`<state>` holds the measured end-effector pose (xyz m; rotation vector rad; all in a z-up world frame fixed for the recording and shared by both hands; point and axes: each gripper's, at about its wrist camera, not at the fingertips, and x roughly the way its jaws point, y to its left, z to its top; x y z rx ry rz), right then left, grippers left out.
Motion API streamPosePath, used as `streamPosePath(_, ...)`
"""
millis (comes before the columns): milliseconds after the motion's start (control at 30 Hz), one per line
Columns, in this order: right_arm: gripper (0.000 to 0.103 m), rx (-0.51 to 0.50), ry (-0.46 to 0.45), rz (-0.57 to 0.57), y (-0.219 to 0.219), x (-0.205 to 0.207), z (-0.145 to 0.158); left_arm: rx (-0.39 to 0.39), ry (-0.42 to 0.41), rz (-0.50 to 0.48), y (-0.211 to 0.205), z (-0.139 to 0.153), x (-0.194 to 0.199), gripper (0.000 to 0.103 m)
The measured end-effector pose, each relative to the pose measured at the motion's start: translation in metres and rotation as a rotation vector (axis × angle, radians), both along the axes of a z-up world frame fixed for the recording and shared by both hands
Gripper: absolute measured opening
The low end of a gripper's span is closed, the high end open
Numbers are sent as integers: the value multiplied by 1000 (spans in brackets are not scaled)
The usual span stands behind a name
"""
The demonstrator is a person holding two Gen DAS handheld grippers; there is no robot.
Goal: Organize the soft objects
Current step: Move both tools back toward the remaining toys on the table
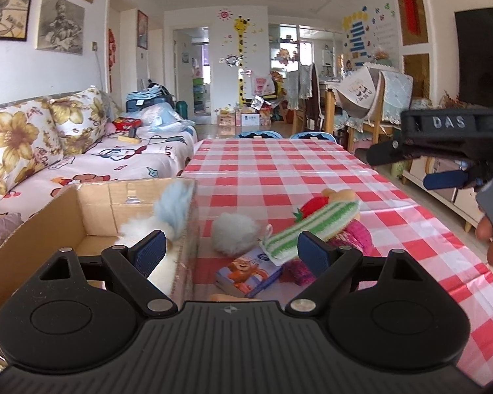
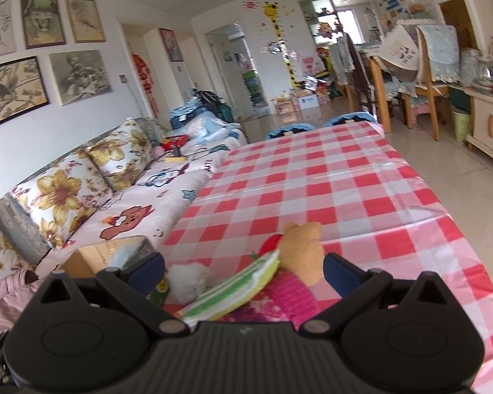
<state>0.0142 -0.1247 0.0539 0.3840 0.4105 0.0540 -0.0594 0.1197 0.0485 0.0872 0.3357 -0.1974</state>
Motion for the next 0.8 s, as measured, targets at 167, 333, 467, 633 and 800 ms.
streamPosePath(167,102,-14,16,-39,-12,3,-3,28,11,-28,-8,-6,-1,103)
streamPosePath(333,102,-3,29,-79,-29,5,-6,69,17,-57,-18,-12,-4,103)
streamPosePath(467,102,35,36,-107,-41,6,-8,102,39,-43,-24,-18,-5,103)
streamPosePath(633,102,70,51,-101,-44,8,-10,222,46,1,-43,-35,-19,103)
streamPosePath(800,102,67,51,-66,-38,9,-9,253,49,71,-55,-47,-32,103)
